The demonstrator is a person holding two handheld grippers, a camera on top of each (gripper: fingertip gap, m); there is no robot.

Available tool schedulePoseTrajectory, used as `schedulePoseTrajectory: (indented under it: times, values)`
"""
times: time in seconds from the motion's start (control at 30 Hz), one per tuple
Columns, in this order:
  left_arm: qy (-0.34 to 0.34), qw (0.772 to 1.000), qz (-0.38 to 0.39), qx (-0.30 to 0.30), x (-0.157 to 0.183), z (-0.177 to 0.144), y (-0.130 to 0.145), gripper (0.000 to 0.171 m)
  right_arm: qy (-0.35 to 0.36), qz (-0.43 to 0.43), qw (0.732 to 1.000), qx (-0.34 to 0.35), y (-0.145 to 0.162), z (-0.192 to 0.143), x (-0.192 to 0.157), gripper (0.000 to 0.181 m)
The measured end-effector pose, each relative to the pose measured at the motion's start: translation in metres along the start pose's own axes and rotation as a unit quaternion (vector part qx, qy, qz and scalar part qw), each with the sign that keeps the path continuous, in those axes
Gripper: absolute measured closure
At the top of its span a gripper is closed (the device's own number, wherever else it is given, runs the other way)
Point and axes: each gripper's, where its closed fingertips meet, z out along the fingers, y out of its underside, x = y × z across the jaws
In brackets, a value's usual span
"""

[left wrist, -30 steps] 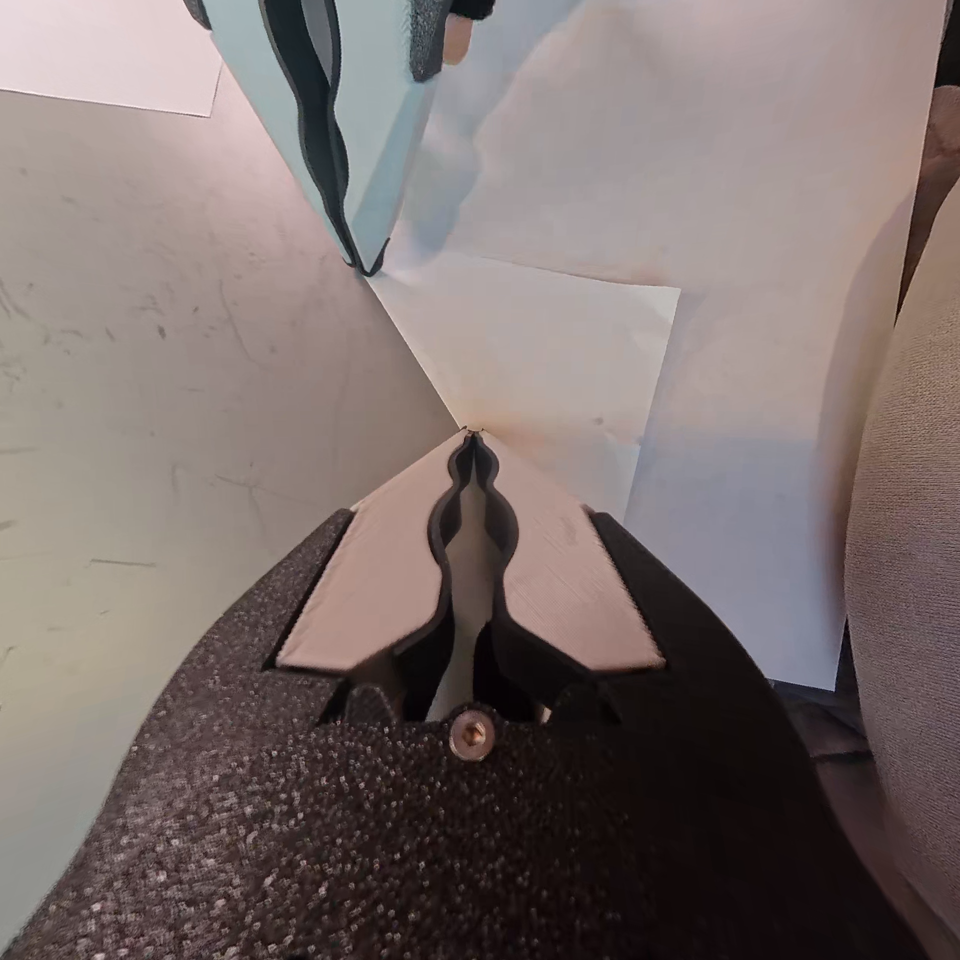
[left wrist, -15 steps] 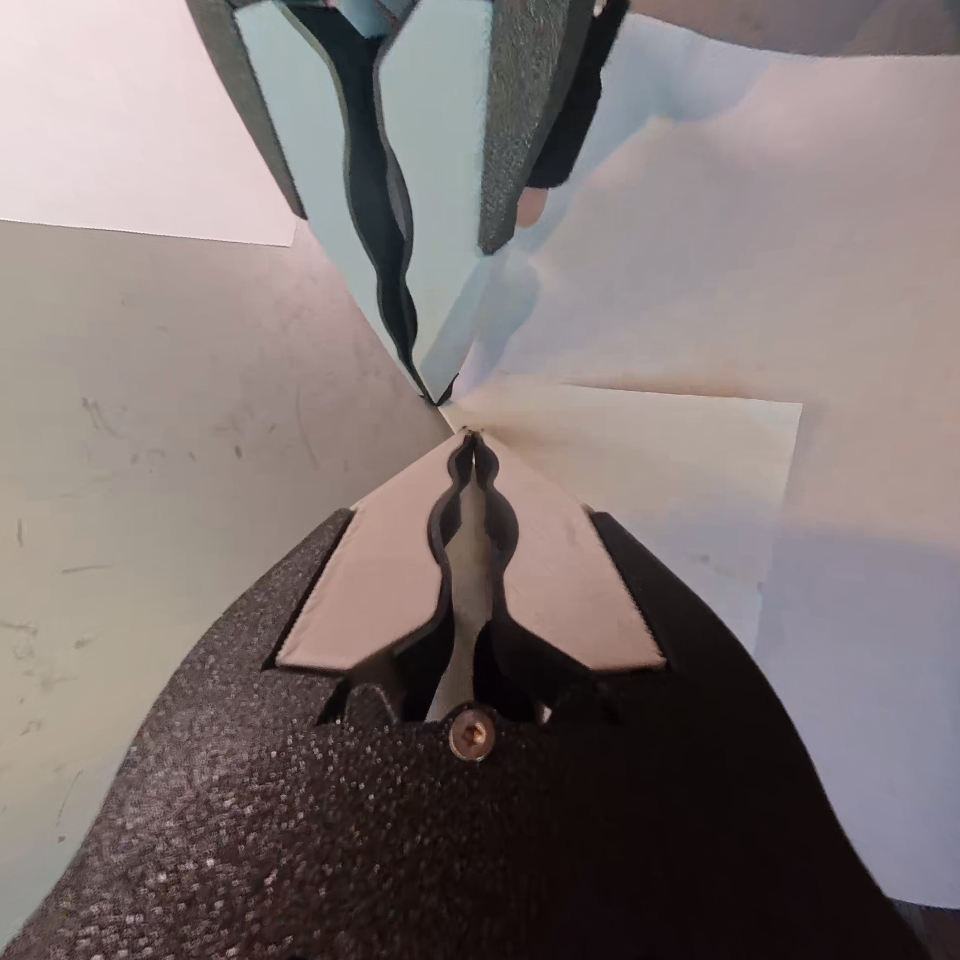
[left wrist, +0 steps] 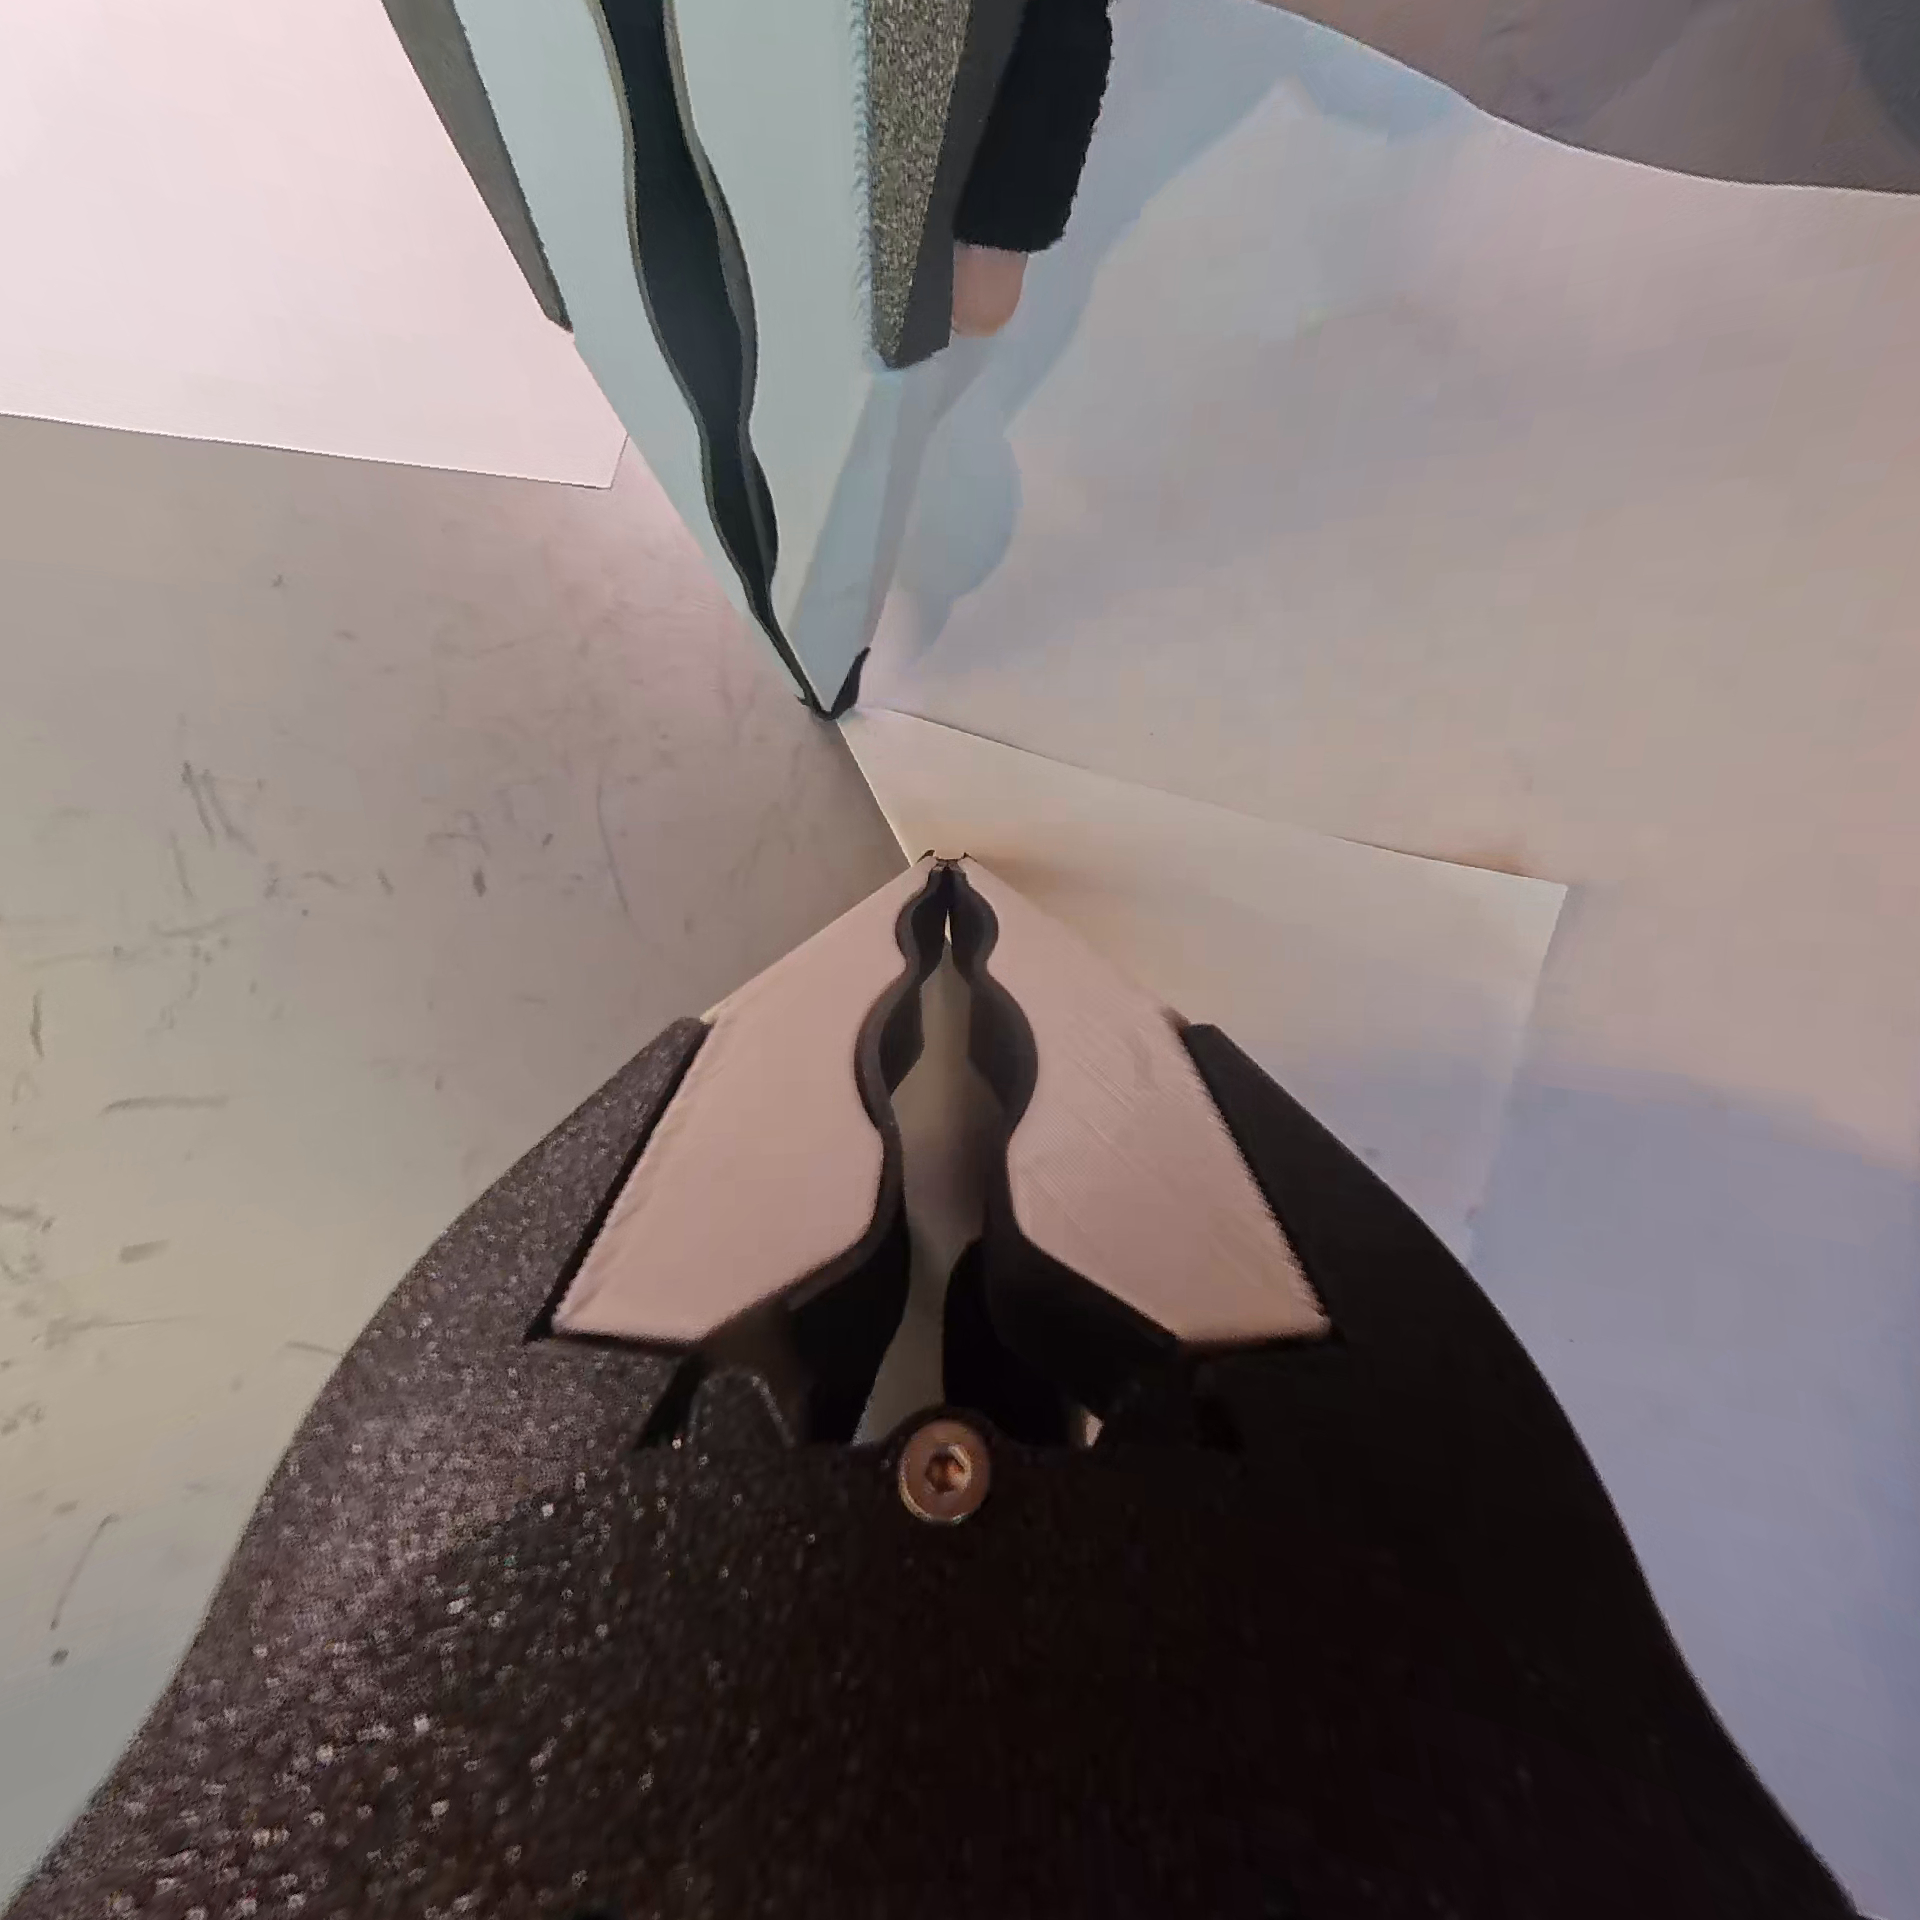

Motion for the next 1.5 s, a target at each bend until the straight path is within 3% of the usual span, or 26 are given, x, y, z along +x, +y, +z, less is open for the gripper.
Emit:
schedulePoseTrajectory:
  times: [0.17, 0.27, 0.37, 0.43, 0.53, 0.63, 0.83, 1.1, 1.4, 1.5]
  values:
    - [-0.02, 1.0, -0.006, -0.012, -0.006, -0.005, 0.006, 0.171, 0.03, 0.048, 0.99, 0.13, -0.002, -0.064, 0.019, 0.159]
    - [-0.029, 0.999, -0.013, -0.017, -0.009, -0.007, 0.009, 0.171, 0.049, 0.118, 0.978, 0.165, 0.032, -0.094, 0.022, 0.138]
    - [-0.022, 0.999, -0.03, -0.021, -0.009, -0.006, 0.008, 0.171, 0.048, 0.204, 0.96, 0.184, 0.069, -0.092, 0.014, 0.129]
    - [-0.007, 0.998, -0.056, -0.025, -0.009, -0.006, 0.008, 0.171, 0.047, 0.242, 0.946, 0.21, 0.079, -0.087, 0.006, 0.135]
    - [0.022, 0.996, -0.078, -0.037, -0.009, -0.007, 0.008, 0.171, 0.061, 0.26, 0.934, 0.238, 0.079, -0.081, 0.002, 0.161]
    - [0.049, 0.994, -0.091, -0.035, -0.011, -0.011, 0.001, 0.171, 0.083, 0.24, 0.934, 0.253, 0.071, -0.08, 0.003, 0.181]
    - [0.028, 0.996, -0.085, -0.007, -0.034, -0.006, -0.012, 0.171, 0.116, 0.151, 0.943, 0.274, 0.051, -0.089, 0.002, 0.181]
    - [-0.011, 1.0, -0.015, -0.022, -0.042, 0.009, -0.003, 0.171, 0.124, -0.034, 0.954, 0.271, 0.028, -0.082, -0.04, 0.181]
    - [-0.015, 0.999, -0.037, -0.01, -0.043, 0.01, -0.003, 0.171, 0.07, -0.129, 0.963, 0.228, 0.014, -0.041, -0.1, 0.181]
    - [-0.023, 0.999, -0.034, -0.007, -0.043, 0.01, -0.003, 0.171, 0.086, -0.152, 0.963, 0.205, 0.012, -0.028, -0.106, 0.181]
